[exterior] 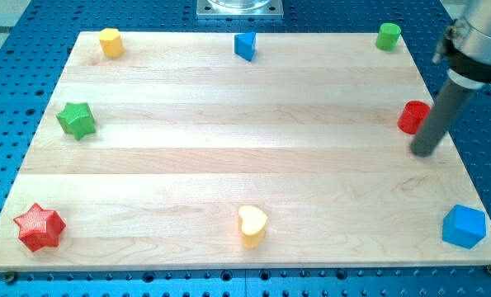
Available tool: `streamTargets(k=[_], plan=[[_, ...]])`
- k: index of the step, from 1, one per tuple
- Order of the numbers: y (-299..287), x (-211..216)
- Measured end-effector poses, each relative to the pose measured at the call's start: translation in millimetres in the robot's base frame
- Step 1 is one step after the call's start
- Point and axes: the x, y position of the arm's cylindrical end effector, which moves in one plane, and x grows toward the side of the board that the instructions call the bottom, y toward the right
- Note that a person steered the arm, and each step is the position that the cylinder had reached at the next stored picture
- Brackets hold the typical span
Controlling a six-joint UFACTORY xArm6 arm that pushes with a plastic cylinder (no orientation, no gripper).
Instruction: Move the red circle to the bottom of the green circle
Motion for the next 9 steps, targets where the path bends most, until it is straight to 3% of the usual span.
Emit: streamTargets(k=[1, 3, 4, 6, 7, 9], plan=[[-6, -8], [0, -80], [-4, -76], [23, 41], [40, 28], [46, -77]])
